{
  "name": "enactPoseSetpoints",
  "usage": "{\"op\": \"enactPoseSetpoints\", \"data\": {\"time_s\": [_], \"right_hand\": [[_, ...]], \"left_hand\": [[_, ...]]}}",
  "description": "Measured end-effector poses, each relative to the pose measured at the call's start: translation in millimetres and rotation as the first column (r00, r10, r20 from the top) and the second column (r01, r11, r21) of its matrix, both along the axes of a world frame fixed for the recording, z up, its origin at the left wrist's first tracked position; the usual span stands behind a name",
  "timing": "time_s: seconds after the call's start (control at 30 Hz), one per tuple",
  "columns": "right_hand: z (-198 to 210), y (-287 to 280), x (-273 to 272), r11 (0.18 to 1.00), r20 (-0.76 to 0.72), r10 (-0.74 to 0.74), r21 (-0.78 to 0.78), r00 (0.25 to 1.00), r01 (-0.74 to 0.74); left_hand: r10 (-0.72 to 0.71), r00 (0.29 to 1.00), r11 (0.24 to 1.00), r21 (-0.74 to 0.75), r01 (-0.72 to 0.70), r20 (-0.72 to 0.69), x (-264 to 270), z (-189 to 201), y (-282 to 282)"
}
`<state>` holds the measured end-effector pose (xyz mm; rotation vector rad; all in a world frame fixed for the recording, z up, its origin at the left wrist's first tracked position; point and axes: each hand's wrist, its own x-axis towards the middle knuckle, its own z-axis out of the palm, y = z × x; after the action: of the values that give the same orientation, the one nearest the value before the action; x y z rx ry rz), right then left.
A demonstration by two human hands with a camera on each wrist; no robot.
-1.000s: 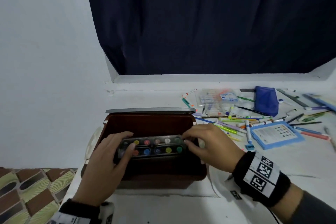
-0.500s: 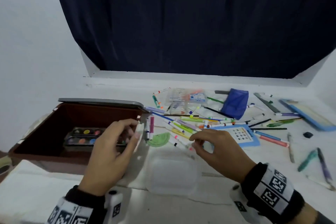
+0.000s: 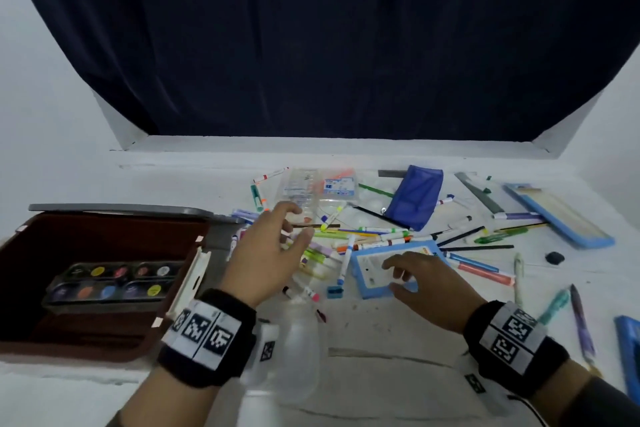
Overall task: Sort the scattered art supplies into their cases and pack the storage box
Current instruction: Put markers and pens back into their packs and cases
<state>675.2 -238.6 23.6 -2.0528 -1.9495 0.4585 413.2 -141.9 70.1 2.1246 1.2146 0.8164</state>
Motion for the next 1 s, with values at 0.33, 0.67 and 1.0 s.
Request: {"op": "enactPoseSetpoints", "data": {"time_s": [0.33, 0.67, 1.0], "right_hand": [[-4.0, 36.5, 11.9, 0.977, 0.145, 0.082, -0.205, 0.986, -0.051], [-21.6, 47.4, 35.2, 0.994, -0.14, -0.051, -0.107, 0.989, 0.036], [-16.6, 33.9, 60.6, 0.991, -0.556, -0.134, -0.065, 0.82, 0.118]], "left_hand": [[-0.006, 0.775, 0.977, -0.168, -0.129, -0.632, 76.8, -27.4, 143.2], [-0.035, 0.672, 0.975, -0.171, -0.138, -0.74, 88.1, -59.5, 173.2], [0.113, 0.851, 0.962, -0.156, -0.222, -0.513, 84.8, -40.6, 146.7]]}}
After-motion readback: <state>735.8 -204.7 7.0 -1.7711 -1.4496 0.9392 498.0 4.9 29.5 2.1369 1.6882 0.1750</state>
